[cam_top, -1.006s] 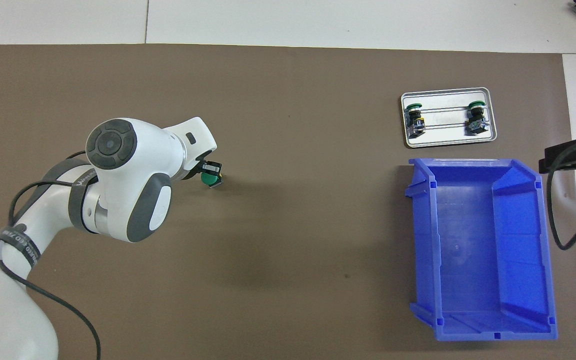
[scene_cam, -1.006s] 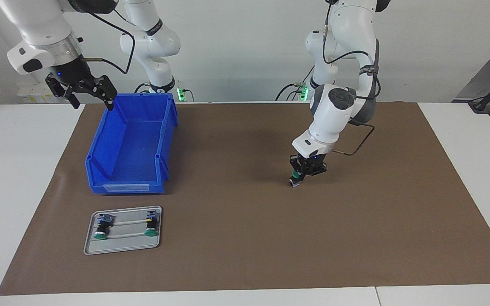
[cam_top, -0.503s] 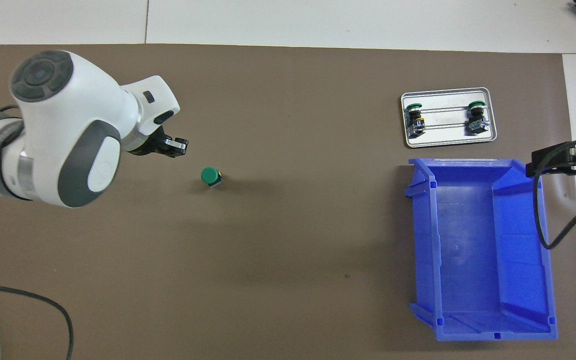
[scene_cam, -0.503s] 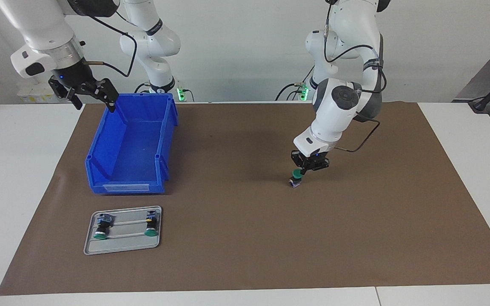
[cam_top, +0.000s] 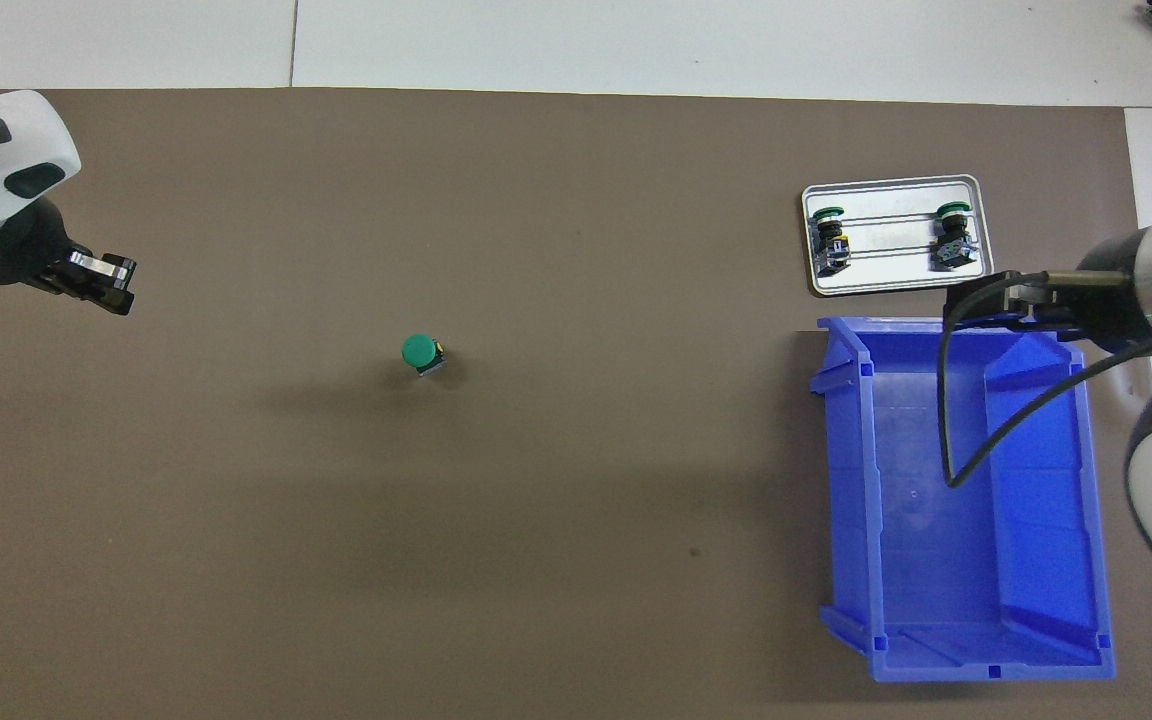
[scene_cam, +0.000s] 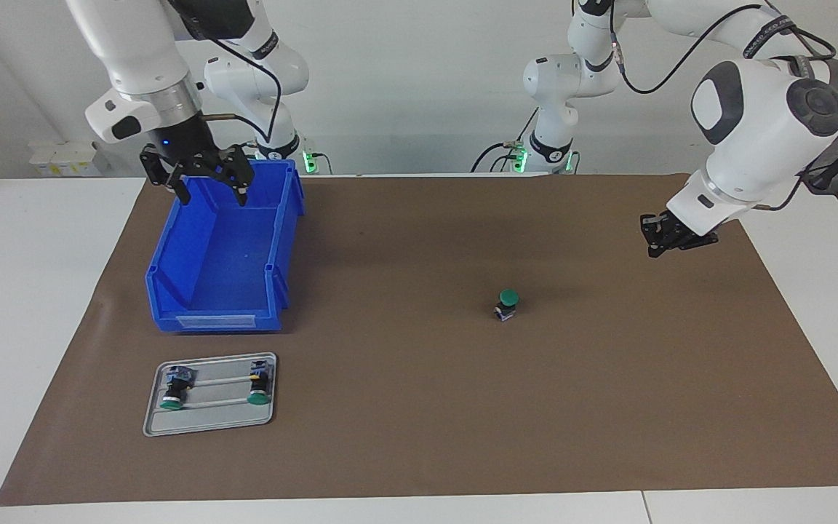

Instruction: Place and press button with both arms

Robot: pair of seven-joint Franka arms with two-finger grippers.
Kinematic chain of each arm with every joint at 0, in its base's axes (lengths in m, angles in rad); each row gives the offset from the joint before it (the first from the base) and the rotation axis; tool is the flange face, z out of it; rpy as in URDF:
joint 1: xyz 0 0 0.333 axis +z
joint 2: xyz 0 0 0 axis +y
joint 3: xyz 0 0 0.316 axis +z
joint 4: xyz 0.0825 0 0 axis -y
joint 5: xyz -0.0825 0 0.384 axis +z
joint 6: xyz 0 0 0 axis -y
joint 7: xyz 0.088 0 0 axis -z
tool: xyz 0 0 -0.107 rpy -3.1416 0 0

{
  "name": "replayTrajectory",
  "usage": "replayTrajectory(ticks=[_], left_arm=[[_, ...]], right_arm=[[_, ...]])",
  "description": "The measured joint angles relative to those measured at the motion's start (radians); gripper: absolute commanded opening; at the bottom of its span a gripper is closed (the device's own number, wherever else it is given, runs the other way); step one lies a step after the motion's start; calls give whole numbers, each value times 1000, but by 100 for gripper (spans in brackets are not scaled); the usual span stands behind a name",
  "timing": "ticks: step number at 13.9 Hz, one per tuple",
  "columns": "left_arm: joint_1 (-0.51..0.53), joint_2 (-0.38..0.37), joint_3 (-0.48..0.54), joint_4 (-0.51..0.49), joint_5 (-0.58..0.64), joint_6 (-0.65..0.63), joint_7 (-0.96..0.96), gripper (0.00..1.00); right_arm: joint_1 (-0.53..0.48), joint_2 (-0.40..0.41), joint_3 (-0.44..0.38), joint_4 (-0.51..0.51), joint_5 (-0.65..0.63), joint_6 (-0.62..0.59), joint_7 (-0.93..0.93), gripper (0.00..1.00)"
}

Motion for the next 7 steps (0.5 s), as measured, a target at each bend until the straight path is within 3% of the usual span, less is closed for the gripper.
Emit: replayTrajectory(ticks=[2, 3, 6, 7], left_arm=[[0, -3, -1, 50, 0, -34, -1, 16], [0, -7, 0, 72, 0, -41, -1, 32], [0, -30, 0, 99, 2, -29, -7, 96], [0, -34, 0, 101, 3, -8, -8, 100]], right_arm=[[71, 1, 2, -24, 0, 54, 91, 99], [103, 3, 3, -44, 0, 95, 138, 99], [200, 47, 5, -69, 0, 208, 333, 99], [246, 82, 6, -64, 0, 259, 428, 99]])
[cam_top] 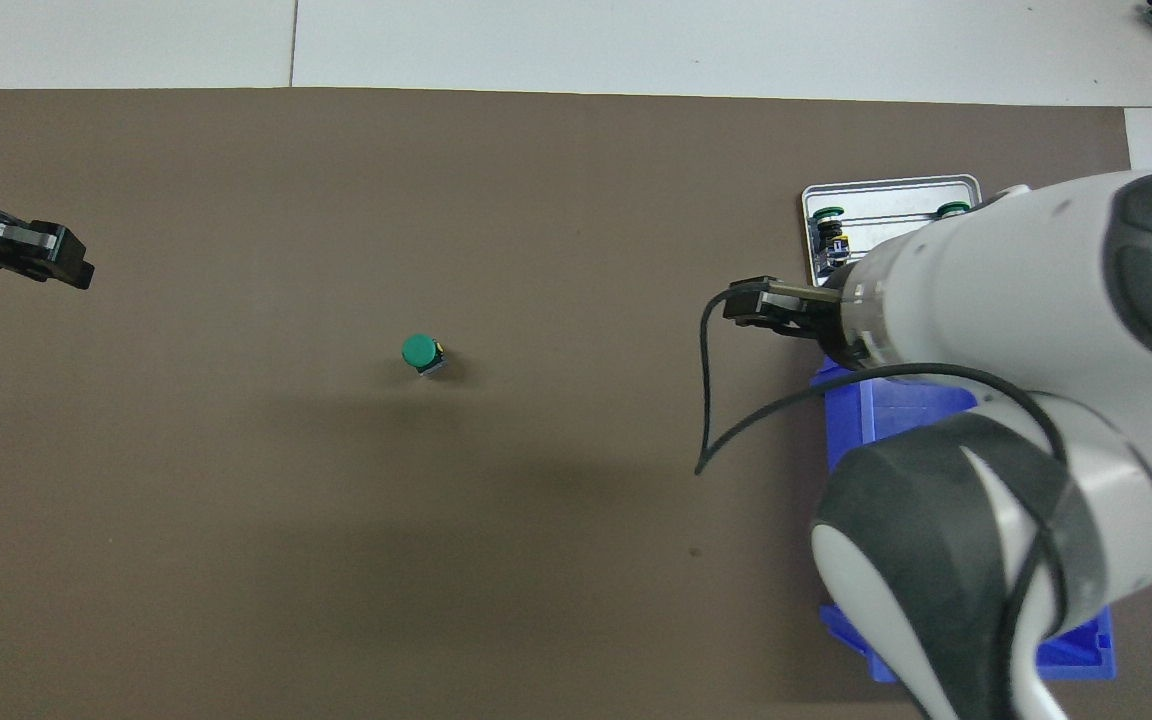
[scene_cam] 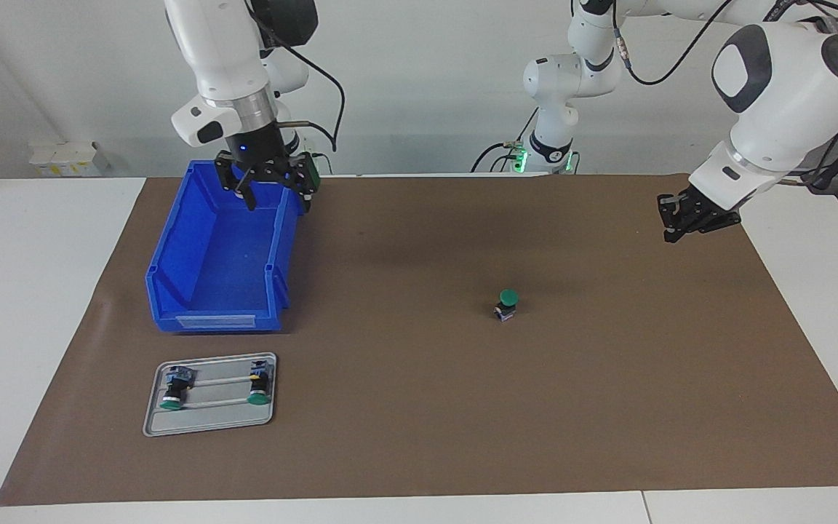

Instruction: Place and press button with both arms

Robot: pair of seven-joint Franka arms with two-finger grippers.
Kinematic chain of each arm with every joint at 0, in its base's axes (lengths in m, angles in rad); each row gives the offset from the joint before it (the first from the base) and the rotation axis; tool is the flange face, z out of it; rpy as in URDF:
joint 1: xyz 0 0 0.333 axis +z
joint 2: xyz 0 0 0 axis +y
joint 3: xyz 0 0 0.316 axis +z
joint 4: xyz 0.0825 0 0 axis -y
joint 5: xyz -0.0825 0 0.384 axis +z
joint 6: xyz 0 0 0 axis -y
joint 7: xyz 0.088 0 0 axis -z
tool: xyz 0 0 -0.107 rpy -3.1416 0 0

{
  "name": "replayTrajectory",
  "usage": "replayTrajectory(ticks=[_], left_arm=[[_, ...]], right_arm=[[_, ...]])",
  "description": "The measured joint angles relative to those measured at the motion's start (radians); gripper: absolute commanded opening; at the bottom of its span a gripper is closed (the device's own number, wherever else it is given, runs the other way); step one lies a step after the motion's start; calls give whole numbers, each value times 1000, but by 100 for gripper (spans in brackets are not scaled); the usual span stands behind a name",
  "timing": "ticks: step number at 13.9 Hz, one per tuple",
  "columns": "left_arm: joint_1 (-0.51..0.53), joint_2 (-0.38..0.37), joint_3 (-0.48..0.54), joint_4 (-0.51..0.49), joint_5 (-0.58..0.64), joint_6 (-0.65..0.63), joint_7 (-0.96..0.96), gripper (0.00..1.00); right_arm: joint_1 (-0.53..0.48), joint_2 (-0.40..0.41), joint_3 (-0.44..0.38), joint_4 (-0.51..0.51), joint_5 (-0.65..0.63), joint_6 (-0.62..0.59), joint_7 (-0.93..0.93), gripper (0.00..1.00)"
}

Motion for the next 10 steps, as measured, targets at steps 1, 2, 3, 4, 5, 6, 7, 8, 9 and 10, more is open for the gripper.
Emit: replayTrajectory(ticks=[1, 2, 3, 4, 5, 6, 7, 8, 9, 10], left_arm=[[0, -2, 0, 1, 1, 30, -1, 100], [0, -3, 0, 2, 2, 55, -1, 100], [0, -4, 0, 2, 2, 66, -1, 100], [0, -5, 0, 3, 2, 72, -1, 100], [0, -6, 0, 3, 2, 75, -1, 100], [0, -6, -1, 3, 2, 77, -1, 100], [0, -6, -3, 3, 2, 81, -1, 100], [0, -7, -4, 3, 2, 90, -1, 100], [0, -9, -6, 3, 2, 102, -1, 100], [0, -12, -7, 3, 2, 116, -1, 100]], right_arm=[[49, 45, 1, 15, -1, 49, 97, 99], [97, 101, 1, 46, -2, 89, 195, 99], [140, 164, 1, 87, -3, 116, 286, 99], [174, 227, 2, 130, -4, 139, 364, 99], [200, 289, 2, 175, -5, 162, 427, 99], [218, 344, 1, 216, -5, 182, 477, 99], [230, 387, 1, 246, -5, 209, 520, 99], [240, 419, 1, 265, -5, 236, 561, 99], [255, 449, 1, 282, -5, 256, 598, 99], [275, 482, 1, 307, -5, 270, 630, 99]])
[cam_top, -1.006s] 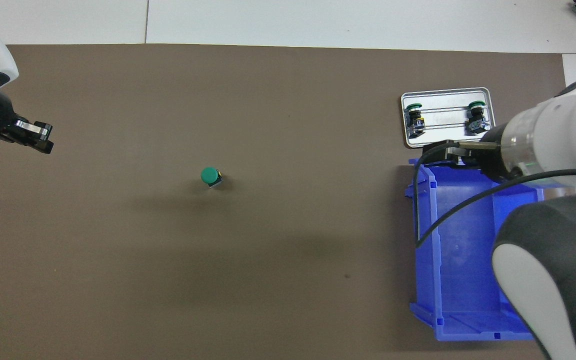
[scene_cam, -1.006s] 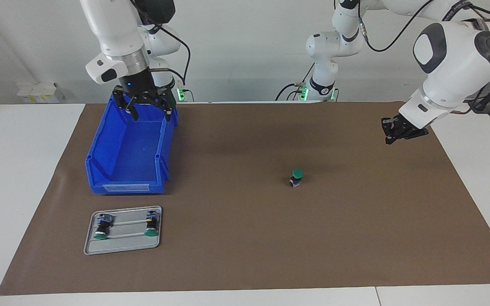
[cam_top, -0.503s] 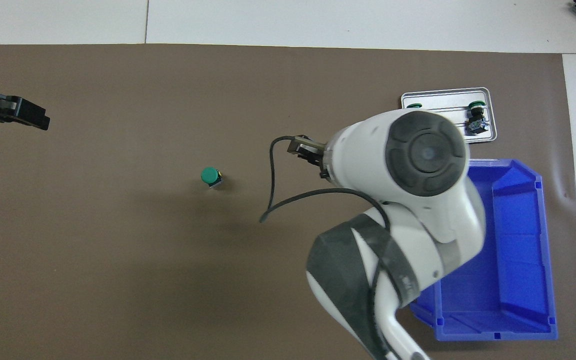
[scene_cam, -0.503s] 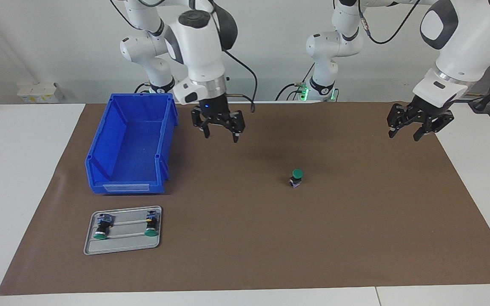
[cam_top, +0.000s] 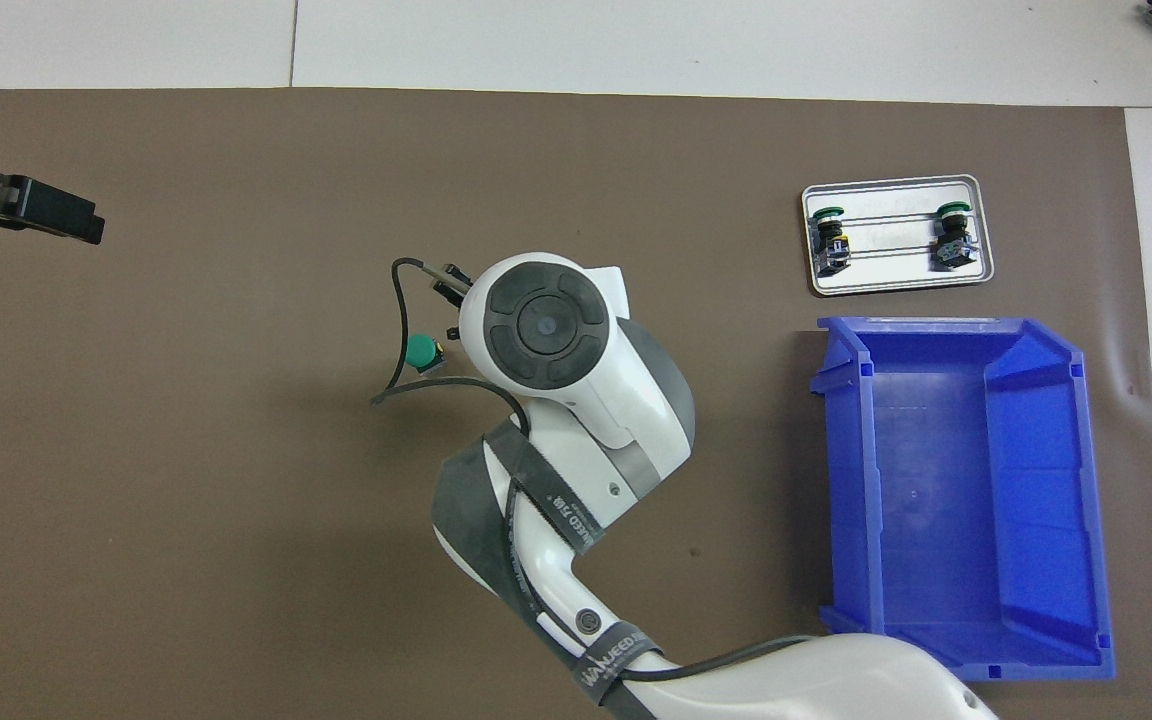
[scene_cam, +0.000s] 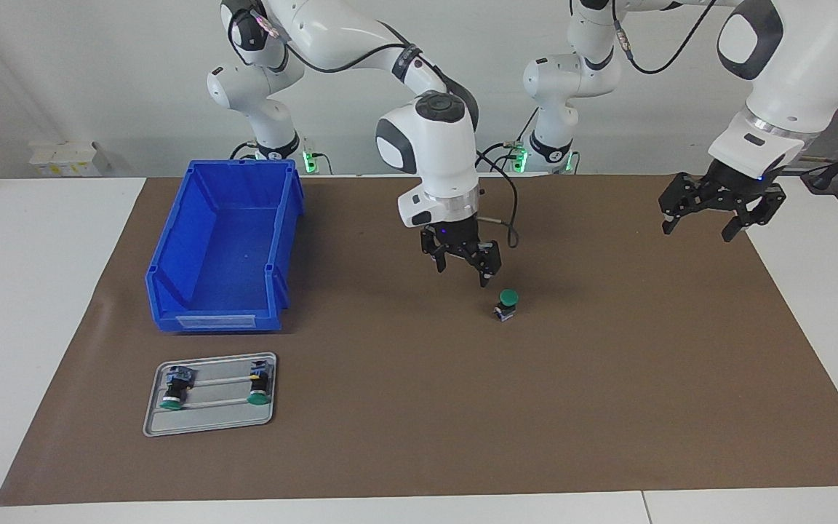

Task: Place and press button with both arms
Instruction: 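Lower the right gripper onto the green button and grasp it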

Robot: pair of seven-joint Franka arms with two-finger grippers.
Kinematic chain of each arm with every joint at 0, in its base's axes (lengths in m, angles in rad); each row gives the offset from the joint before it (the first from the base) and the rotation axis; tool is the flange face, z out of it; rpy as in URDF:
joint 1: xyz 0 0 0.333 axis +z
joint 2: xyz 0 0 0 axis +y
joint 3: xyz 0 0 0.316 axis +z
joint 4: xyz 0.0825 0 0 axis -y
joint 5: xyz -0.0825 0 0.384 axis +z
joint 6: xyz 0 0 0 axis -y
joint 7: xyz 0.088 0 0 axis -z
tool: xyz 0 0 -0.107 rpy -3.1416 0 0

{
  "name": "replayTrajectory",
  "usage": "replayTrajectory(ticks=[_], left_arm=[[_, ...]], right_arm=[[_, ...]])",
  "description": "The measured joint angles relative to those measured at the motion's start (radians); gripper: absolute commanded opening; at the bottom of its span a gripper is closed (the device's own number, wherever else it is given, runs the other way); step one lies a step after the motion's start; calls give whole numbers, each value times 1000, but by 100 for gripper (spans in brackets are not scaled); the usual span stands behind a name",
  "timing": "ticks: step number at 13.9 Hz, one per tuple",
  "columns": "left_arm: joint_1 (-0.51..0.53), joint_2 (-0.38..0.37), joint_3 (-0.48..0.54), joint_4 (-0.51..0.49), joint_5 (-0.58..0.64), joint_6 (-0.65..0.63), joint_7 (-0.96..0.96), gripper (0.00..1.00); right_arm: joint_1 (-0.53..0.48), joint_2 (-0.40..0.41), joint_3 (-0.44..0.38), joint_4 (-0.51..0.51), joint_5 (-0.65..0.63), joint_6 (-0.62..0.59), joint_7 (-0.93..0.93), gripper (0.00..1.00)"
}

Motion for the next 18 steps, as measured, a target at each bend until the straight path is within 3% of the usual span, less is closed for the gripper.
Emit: replayTrajectory(ticks=[5, 12, 14, 18], left_arm=[[0, -7, 1, 0, 1, 19, -2, 100], [0, -7, 2, 0, 30, 20, -29, 100], [0, -6, 1, 0, 50, 20, -31, 100], [-2, -6, -5, -5, 59, 42, -55, 100]], right_arm=[[62, 188, -1, 154, -50, 55, 56, 99], [82, 216, -1, 158, -54, 108, 56, 95], [91, 222, -1, 147, -54, 119, 56, 85], [90, 230, -2, 122, -55, 159, 56, 55]])
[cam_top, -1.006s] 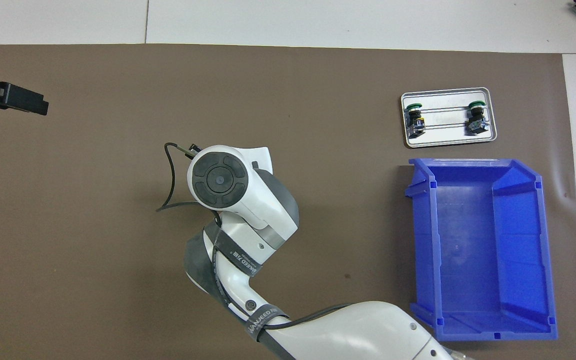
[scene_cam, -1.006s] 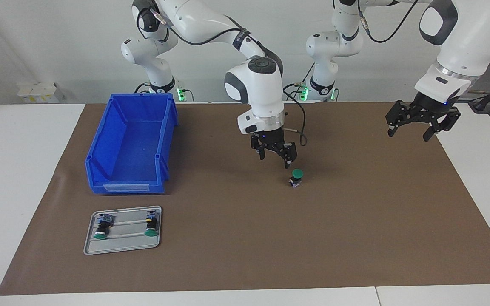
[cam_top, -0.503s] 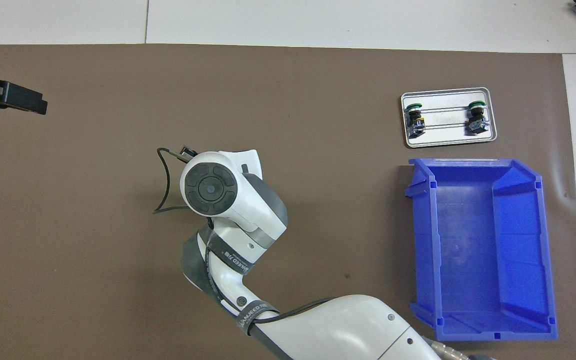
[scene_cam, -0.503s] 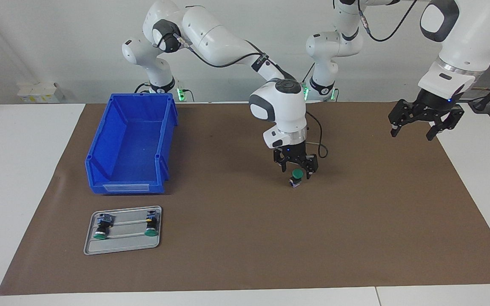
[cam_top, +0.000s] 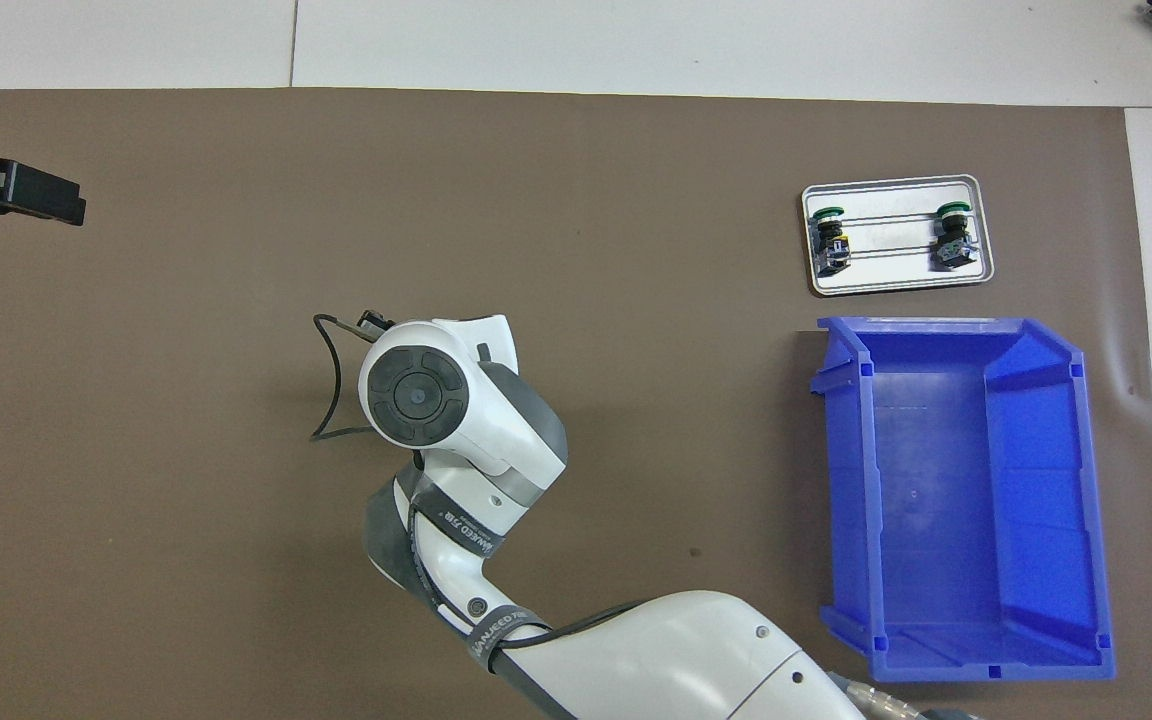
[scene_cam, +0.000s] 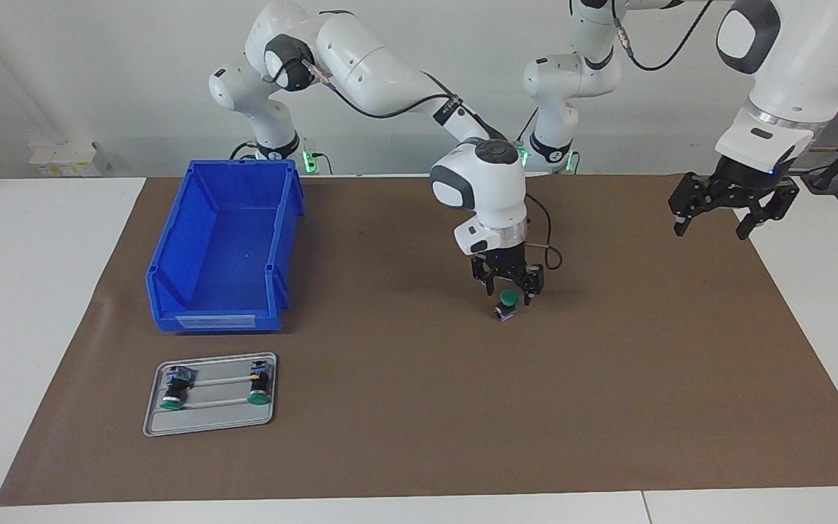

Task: Place and press button with both arms
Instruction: 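Lower the right gripper onto the green button and grasp it, then carry the green button over the blue bin with the right gripper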

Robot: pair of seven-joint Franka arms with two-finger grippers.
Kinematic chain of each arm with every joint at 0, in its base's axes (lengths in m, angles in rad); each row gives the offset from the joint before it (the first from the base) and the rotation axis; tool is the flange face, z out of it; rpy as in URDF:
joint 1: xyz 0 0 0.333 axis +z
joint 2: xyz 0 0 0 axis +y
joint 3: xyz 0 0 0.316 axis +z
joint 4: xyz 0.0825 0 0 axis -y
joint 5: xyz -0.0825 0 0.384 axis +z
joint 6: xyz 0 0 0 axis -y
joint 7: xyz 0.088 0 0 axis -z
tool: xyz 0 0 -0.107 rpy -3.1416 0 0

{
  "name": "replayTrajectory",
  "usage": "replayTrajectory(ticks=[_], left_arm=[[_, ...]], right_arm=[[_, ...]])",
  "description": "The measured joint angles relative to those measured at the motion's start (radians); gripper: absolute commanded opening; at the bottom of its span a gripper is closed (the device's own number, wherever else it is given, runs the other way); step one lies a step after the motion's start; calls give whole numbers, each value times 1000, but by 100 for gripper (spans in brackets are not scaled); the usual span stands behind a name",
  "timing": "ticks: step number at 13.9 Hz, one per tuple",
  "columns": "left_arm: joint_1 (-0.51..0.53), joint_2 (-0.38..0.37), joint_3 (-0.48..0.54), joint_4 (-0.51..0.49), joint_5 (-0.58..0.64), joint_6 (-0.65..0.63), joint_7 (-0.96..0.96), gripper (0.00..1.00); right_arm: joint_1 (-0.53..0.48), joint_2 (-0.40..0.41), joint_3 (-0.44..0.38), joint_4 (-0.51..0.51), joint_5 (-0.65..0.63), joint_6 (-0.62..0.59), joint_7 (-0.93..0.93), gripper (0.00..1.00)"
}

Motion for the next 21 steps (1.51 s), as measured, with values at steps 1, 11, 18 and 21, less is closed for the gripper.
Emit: replayTrajectory(ticks=[1, 11, 18, 21], left_arm=[[0, 0, 0, -8, 1, 13, -1, 100], [1, -72, 4, -148, 4, 24, -1, 100], [1, -72, 4, -149, 5, 24, -1, 100], [1, -73, 4, -149, 5, 24, -1, 100]], right_arm=[[-1, 0, 0, -3, 0, 6, 0, 36], [-58, -29, -8, 5, -2, -19, -107, 0], [-304, -381, -12, -162, 35, -226, -556, 0], [-426, -539, -13, -317, 99, -269, -816, 0]])
